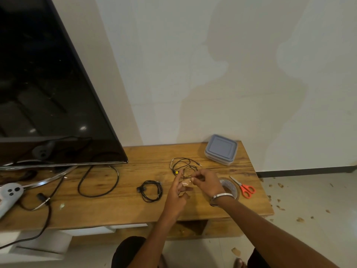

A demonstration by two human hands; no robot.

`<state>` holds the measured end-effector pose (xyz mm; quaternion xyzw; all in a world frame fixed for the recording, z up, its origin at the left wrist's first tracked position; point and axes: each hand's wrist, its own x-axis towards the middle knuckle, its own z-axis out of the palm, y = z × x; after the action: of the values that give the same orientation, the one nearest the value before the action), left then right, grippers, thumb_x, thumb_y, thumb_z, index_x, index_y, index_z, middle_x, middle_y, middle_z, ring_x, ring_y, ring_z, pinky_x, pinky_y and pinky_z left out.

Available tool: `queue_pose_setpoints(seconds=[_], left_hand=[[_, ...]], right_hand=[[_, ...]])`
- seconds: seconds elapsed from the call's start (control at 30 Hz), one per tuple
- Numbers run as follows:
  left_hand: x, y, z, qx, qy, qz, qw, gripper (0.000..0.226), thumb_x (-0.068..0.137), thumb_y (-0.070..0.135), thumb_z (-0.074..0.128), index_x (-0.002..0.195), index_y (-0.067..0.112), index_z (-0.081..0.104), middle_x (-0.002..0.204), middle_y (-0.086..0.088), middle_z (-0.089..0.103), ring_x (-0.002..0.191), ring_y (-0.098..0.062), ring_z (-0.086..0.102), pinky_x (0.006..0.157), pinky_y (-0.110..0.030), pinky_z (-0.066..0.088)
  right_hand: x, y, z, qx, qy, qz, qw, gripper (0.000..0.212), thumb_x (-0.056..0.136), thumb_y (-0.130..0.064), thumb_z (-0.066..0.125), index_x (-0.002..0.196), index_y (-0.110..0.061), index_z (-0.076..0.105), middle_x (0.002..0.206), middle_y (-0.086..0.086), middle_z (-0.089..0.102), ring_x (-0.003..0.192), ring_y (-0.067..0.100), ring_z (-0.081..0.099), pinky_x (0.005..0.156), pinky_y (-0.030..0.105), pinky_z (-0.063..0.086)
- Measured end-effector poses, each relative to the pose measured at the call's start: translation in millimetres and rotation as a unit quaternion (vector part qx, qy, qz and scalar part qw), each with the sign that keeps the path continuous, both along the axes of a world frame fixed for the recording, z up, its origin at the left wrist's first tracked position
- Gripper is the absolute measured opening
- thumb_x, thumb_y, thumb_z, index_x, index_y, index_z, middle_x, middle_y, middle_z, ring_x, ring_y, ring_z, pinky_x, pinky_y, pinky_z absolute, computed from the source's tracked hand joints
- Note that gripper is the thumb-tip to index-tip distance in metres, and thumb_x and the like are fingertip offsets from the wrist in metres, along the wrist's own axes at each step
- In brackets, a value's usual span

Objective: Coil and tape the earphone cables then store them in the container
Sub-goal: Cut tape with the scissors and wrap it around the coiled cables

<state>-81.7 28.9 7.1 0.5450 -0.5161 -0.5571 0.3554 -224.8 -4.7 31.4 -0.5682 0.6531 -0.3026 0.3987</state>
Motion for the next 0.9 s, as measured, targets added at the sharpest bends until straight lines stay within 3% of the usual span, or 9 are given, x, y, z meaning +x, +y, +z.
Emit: queue_pose_setpoints(seconds=[0.07,0.13,0.3,0.43,0.53,0.6,0.67,0.8,0.9], left_hand=[[2.5,-0.4,-2.0,0.0,-0.01,0.001,1.0,0.083,0.086,-0.01,0.055,0.149,0.036,0.027,0.106,0.025,0.067,0.102,-0.006,0.066,0.096,-0.046,0.052],[3.8,-0.9,-3.6,-0.001,-0.014,0.002,1.0,0.083,0.086,-0.011,0.054,0.149,0.037,0.027,0.107,0.028,0.066,0.103,-0.003,0.066,0.096,-0.043,0.052],[6.2,-2.1,-8.4,-0.011,-0.037,-0.005,0.999,0.087,0.086,-0.012,0.052,0.147,0.044,0.025,0.122,0.008,0.063,0.107,0.001,0.062,0.077,-0.022,0.053],[4.8,-11.0,-13.3,-0.028,-0.069,-0.005,0.997,0.085,0.089,-0.009,0.05,0.145,0.05,0.025,0.117,0.009,0.066,0.112,-0.001,0.06,0.08,-0.019,0.051],[2.7,-19.6,-10.5,-0.046,-0.124,-0.026,0.991,0.092,0.089,-0.009,0.049,0.147,0.052,0.011,0.122,0.015,0.055,0.113,-0.001,0.056,0.084,-0.016,0.047],[1.2,-26.5,-11.0,-0.052,-0.158,-0.035,0.985,0.099,0.085,-0.012,0.053,0.15,0.046,0.004,0.12,0.013,0.048,0.111,-0.003,0.053,0.078,-0.016,0.048],[1.0,-36.2,-14.6,-0.042,-0.177,-0.003,0.983,0.097,0.082,-0.013,0.058,0.151,0.039,0.012,0.115,0.009,0.052,0.102,-0.007,0.057,0.07,-0.016,0.051],[1.4,-71.7,-29.1,-0.112,-0.322,0.042,0.939,0.045,0.09,-0.001,0.053,0.132,0.014,0.055,0.127,-0.003,0.052,0.12,-0.022,0.049,0.101,-0.03,0.044],[-5.9,-98.2,-31.5,-0.153,-0.391,0.008,0.908,0.034,0.093,0.012,0.056,0.126,0.011,0.06,0.128,-0.001,0.054,0.122,-0.02,0.045,0.105,-0.029,0.036]], right_hand=[[0.1,-0.6,-3.6,0.004,-0.005,-0.001,1.0,0.013,0.084,-0.012,0.069,0.096,-0.008,0.069,0.083,-0.005,0.065,0.078,0.008,0.061,0.074,0.019,0.051],[-0.2,-0.8,-5.9,0.003,-0.005,0.01,1.0,0.008,0.083,-0.013,0.069,0.091,-0.009,0.069,0.078,-0.008,0.064,0.074,0.004,0.06,0.069,0.014,0.048],[-1.0,-0.9,-12.3,-0.005,0.015,0.029,0.999,0.002,0.085,-0.015,0.067,0.087,-0.015,0.067,0.083,-0.005,0.067,0.076,0.006,0.061,0.066,0.012,0.045],[-3.1,-1.3,-20.3,-0.047,0.035,0.037,0.998,0.005,0.087,-0.015,0.063,0.085,-0.019,0.064,0.088,-0.004,0.064,0.079,0.003,0.056,0.067,0.011,0.04],[-7.8,-0.9,-27.3,-0.072,0.032,0.041,0.996,0.008,0.088,-0.016,0.062,0.084,-0.022,0.062,0.091,-0.002,0.061,0.083,0.003,0.054,0.069,0.011,0.039],[-10.3,-0.3,-29.8,-0.079,0.018,0.022,0.996,0.006,0.09,-0.017,0.061,0.085,-0.02,0.063,0.091,-0.002,0.061,0.085,0.005,0.054,0.07,0.011,0.041],[-15.8,0.1,-29.4,-0.087,-0.004,-0.014,0.996,0.006,0.09,-0.017,0.06,0.087,-0.021,0.062,0.092,-0.001,0.061,0.087,0.008,0.055,0.071,0.012,0.041],[-35.3,4.5,-27.2,-0.1,-0.005,-0.03,0.994,0.008,0.089,-0.017,0.061,0.087,-0.024,0.06,0.094,-0.004,0.059,0.088,0.006,0.056,0.071,0.012,0.044],[-45.7,9.6,-30.9,-0.106,0.012,-0.023,0.994,0.006,0.089,-0.019,0.063,0.088,-0.025,0.06,0.095,-0.01,0.058,0.087,0.002,0.057,0.071,0.01,0.046]])
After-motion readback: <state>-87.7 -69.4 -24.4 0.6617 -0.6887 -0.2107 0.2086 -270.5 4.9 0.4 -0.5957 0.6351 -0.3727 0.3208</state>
